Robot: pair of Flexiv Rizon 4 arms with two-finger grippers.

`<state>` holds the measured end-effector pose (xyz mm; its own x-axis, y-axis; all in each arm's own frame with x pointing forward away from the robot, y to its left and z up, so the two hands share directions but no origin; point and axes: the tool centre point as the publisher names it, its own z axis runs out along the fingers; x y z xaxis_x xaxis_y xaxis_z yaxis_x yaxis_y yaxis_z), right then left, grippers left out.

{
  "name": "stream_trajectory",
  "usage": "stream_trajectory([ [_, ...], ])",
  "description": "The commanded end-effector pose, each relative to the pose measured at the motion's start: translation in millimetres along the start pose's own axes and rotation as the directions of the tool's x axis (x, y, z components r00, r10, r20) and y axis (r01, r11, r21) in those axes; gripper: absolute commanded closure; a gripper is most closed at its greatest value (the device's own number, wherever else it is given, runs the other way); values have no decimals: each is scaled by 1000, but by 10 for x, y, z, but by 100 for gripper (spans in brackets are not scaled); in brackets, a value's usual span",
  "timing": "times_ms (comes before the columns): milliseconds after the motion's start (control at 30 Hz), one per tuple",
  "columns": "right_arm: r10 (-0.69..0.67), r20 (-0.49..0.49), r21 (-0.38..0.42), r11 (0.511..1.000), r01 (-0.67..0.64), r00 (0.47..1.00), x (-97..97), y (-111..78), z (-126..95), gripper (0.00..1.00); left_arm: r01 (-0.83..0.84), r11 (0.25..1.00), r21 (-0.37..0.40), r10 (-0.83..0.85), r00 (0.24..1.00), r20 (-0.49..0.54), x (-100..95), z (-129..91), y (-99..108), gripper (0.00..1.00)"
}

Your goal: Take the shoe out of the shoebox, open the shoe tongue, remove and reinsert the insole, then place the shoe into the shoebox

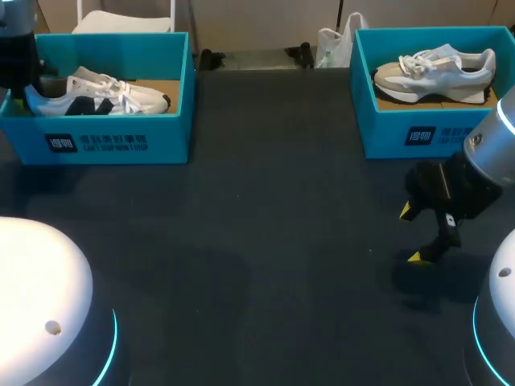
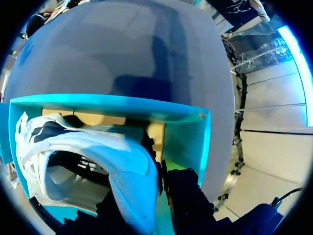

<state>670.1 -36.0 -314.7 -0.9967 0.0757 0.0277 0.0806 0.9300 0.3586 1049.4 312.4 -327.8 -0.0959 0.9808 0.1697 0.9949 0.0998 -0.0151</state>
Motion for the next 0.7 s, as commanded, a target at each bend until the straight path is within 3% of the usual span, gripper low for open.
stream_trajectory([
  [33,0,3,2,1000,0,1000,10,0,6,0,-3,1000,13,3,1000,-13,-72,84,63,100],
  [700,0,3,2,1000,0,1000,10,0,6,0,-21,1000,20,22,999,-44,-229,409,40,100],
])
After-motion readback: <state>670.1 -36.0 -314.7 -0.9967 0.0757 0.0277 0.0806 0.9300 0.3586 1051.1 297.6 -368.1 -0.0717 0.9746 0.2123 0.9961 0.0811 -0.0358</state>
